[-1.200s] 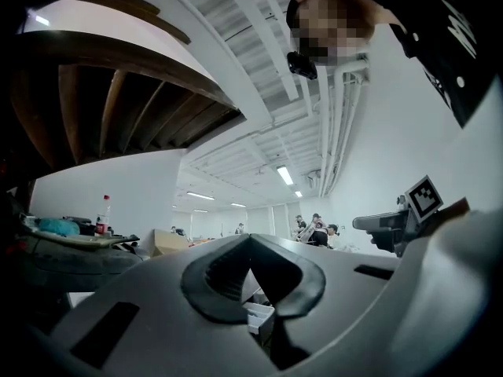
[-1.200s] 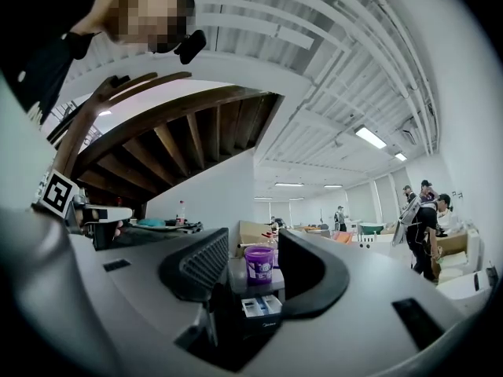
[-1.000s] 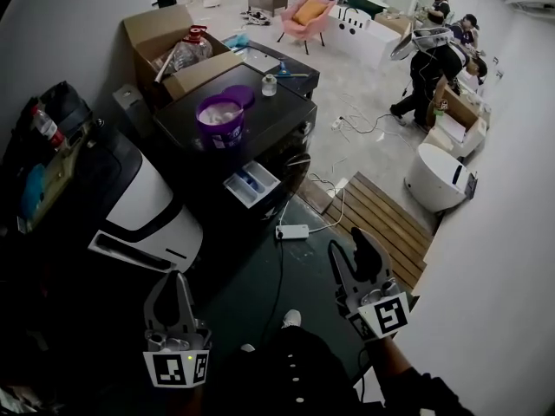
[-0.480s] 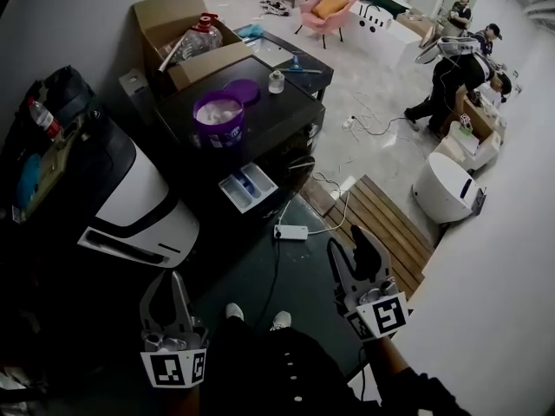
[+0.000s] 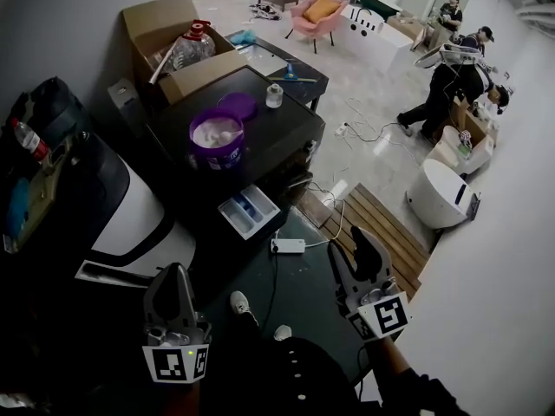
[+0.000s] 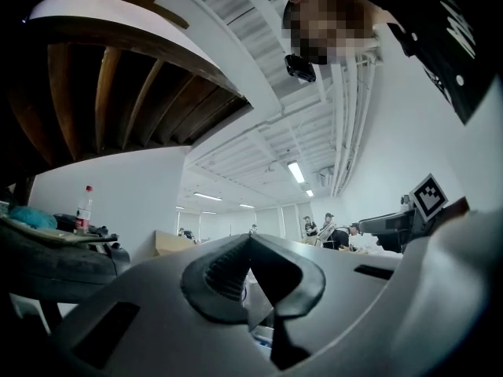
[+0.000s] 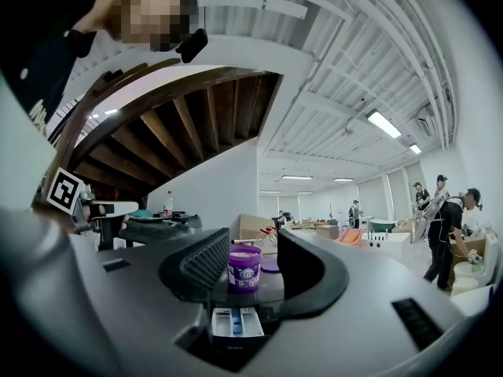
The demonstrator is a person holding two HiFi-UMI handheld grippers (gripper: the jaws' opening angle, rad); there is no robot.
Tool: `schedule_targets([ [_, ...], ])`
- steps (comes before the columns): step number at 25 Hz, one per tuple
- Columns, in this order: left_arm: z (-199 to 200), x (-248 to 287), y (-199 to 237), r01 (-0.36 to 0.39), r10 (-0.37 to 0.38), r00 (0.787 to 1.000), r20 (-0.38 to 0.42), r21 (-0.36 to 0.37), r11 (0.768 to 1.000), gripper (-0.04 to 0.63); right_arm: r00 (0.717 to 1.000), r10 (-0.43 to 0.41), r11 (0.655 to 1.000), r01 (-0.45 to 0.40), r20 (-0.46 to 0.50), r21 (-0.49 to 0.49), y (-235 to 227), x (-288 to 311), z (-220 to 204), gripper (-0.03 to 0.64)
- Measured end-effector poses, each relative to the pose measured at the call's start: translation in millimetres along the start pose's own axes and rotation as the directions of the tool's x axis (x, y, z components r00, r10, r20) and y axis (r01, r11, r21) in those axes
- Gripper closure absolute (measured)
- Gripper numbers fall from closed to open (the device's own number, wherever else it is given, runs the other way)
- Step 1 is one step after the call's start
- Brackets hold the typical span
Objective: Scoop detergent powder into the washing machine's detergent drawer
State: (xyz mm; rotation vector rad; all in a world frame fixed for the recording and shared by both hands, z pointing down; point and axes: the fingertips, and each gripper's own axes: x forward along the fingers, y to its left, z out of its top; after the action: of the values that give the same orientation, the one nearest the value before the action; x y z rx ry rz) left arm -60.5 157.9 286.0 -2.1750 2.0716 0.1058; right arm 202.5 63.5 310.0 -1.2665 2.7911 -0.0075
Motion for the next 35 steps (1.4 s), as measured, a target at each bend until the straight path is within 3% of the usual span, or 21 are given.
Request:
schedule_targets([
  [17, -15, 84, 98, 0.038, -0.038, 0.999, 0.027, -0.022, 0.999, 0.580, 1.000, 0.006, 0.999, -0.006, 0.003, -0.054, 21, 137, 7, 0.428],
  [25, -33, 115, 99, 0.035, -0.035, 0.999, -0.007, -0.021, 0.999, 0.580, 0.999, 0.022, 0.998, -0.024, -0.028, -0.056, 1, 162, -9, 0.428],
  [35, -31, 175, 77, -0.064, 0.064, 0.998, -0.007, 0.004, 0.998, 0.580, 0.991, 0.131, 0.991, -0.131, -0.021, -0.033, -58, 215, -13, 0.428],
])
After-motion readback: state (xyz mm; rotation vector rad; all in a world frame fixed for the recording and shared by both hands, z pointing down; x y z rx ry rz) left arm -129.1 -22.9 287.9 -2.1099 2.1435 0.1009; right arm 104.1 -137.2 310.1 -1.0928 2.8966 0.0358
